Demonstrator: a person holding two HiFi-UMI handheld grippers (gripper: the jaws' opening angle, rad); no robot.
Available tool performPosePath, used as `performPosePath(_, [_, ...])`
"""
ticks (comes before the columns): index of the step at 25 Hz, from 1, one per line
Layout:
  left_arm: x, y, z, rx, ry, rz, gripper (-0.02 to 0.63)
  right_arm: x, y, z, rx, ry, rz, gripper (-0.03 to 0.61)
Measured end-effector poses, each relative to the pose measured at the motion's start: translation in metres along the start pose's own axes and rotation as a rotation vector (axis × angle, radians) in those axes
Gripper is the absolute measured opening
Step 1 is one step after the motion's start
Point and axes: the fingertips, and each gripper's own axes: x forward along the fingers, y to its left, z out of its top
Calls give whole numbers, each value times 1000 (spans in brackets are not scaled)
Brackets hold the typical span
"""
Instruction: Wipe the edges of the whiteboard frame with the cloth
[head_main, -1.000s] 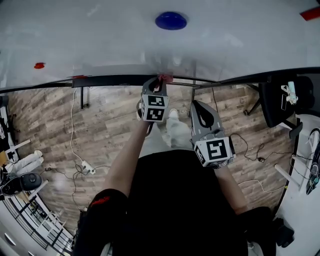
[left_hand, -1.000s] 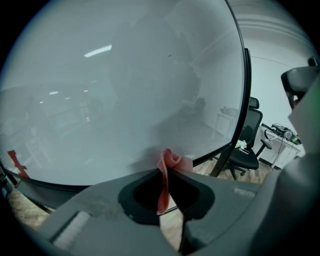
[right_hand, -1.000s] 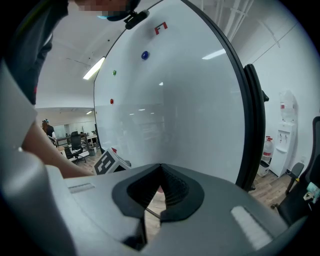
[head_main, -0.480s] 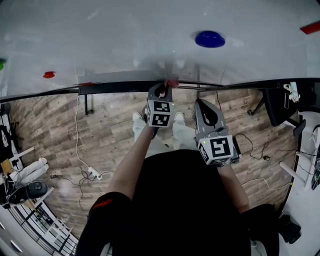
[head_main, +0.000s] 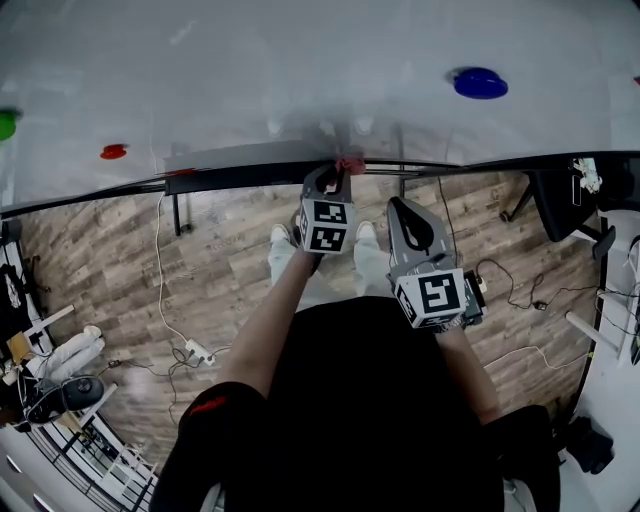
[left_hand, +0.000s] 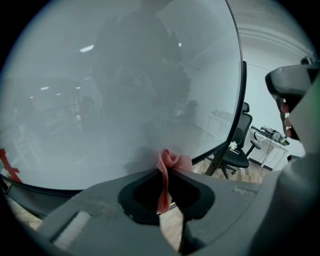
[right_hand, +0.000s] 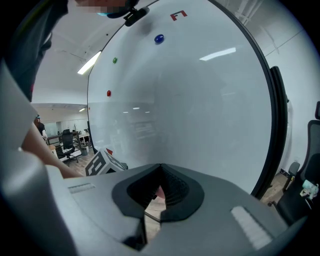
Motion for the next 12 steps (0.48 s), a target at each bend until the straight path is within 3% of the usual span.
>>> performPosePath(12, [-8,17,-3,11,-12,-46,34,8,25,-7,20,6,-55,2])
